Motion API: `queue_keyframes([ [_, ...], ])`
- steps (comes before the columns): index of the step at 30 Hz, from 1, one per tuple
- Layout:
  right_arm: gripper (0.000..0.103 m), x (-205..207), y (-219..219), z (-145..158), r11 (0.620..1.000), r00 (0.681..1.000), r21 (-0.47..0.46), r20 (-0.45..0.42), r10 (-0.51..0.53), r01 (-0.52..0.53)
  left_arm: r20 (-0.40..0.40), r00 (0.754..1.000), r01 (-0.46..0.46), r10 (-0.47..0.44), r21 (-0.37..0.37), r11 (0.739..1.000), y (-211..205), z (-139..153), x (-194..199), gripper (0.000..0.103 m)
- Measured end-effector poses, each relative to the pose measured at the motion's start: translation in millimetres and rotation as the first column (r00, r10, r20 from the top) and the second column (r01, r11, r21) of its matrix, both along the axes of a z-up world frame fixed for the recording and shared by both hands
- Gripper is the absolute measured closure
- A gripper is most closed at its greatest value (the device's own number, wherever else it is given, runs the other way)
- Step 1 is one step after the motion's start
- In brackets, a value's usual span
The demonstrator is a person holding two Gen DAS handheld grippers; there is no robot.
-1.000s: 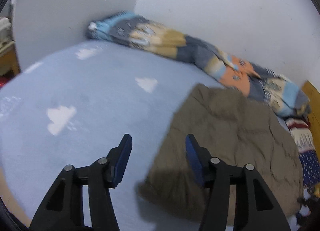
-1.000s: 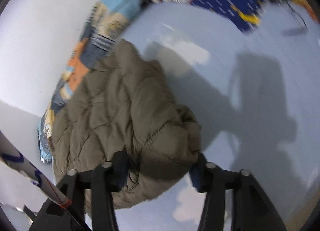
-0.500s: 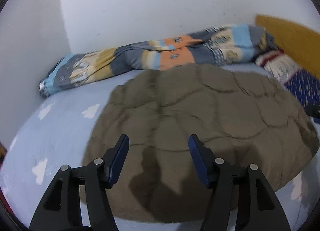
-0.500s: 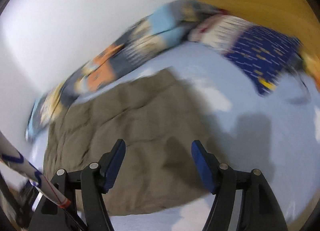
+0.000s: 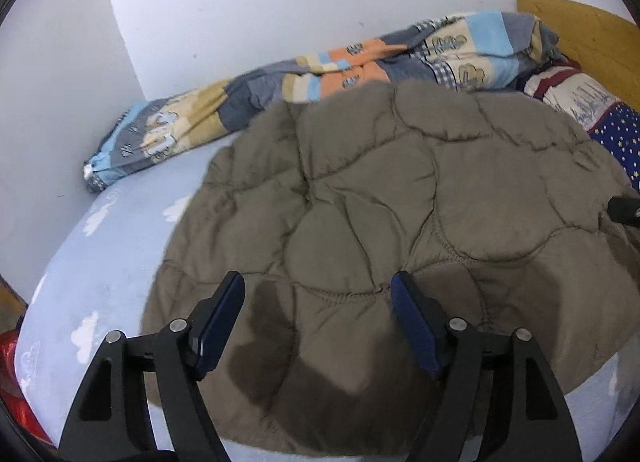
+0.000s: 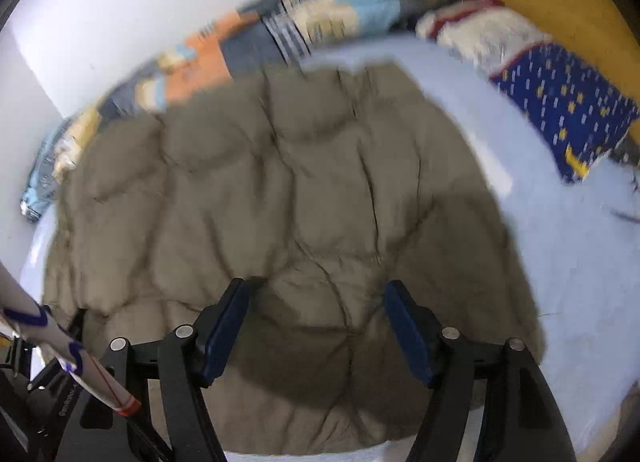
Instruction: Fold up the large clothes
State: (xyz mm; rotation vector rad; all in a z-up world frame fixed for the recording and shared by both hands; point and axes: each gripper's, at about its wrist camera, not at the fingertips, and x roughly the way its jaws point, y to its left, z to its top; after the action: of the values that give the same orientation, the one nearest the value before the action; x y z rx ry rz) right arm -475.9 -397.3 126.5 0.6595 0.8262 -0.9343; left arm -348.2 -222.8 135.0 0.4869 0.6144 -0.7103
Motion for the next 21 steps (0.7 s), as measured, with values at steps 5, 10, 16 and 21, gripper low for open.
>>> queue_keyframes([
  [5,0.027,9.7,36.8,25.6,0.982,0.99,-0.123,-0.008,0.144,-0.144,0.018,1.0,-0.017,0.018,-0.036,0.999,11.0,9.6,-5.9,0.028],
  [10,0.026,33.1,46.2,-12.2,0.977,0.97,-0.034,-0.134,0.203,-0.209,-0.032,0.999,-0.024,0.025,0.03,0.999,5.6,-9.7,0.1,0.028],
  [16,0.023,24.9,49.4,-3.6,0.979,0.975,-0.052,-0.12,0.189,-0.196,-0.026,0.999,-0.027,0.026,-0.012,1.0,20.7,4.0,-8.6,0.028],
  [21,0.022,6.2,87.9,45.7,0.954,0.983,-0.239,-0.076,0.165,-0.178,-0.018,1.0,-0.019,0.017,-0.097,0.995,53.5,34.4,-32.2,0.028],
])
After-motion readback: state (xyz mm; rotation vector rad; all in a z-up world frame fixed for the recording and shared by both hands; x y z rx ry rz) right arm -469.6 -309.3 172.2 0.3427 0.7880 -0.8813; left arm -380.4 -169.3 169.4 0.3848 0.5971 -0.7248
